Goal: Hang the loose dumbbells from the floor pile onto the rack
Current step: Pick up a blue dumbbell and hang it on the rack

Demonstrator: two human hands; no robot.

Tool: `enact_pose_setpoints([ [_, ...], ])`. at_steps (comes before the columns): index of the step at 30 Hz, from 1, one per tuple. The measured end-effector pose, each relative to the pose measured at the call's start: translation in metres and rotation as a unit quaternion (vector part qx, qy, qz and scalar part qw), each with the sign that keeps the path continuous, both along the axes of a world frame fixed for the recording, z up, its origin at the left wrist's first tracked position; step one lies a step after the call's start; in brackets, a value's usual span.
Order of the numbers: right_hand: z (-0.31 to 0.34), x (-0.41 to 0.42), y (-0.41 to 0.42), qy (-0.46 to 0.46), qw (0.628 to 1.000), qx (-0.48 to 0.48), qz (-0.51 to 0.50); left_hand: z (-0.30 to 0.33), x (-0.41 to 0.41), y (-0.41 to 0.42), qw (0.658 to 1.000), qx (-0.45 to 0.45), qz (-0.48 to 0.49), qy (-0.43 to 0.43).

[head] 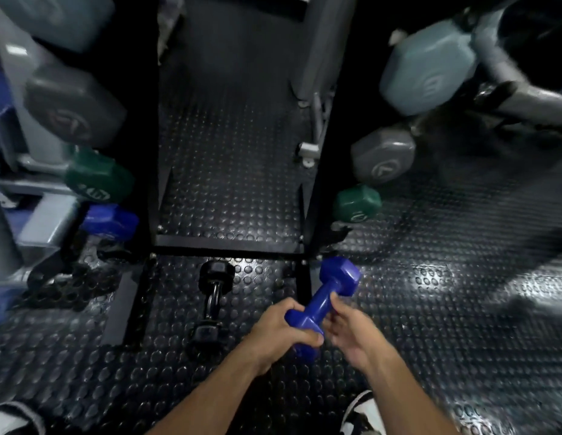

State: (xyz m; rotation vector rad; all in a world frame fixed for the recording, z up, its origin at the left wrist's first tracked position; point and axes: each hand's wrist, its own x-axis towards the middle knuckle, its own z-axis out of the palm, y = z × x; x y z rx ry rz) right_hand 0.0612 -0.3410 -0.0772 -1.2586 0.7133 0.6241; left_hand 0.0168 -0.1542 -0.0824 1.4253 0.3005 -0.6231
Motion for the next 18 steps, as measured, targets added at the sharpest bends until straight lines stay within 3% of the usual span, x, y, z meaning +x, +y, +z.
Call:
enact_pose_setpoints([
  [5,0.03,0.002,0.003,-0.027,0.997,0.004,-0.07,0.027,-0.002,-0.026,0.999,0.013,0.008,-0.037],
  [11,0.056,0.035,-0.014,-0.061,0.991,-0.026,-0.114,0.043,0.006,-0.056,0.989,0.033,0.017,-0.142],
  [16,0.082,0.085,-0.039,-0.089,0.988,-0.105,-0.072,0.078,0.075,-0.023,0.976,0.012,0.201,-0.082],
  [18,0.087,0.106,-0.044,-0.106,0.984,-0.129,-0.069,0.1,0.115,-0.011,0.968,-0.007,0.233,-0.094],
])
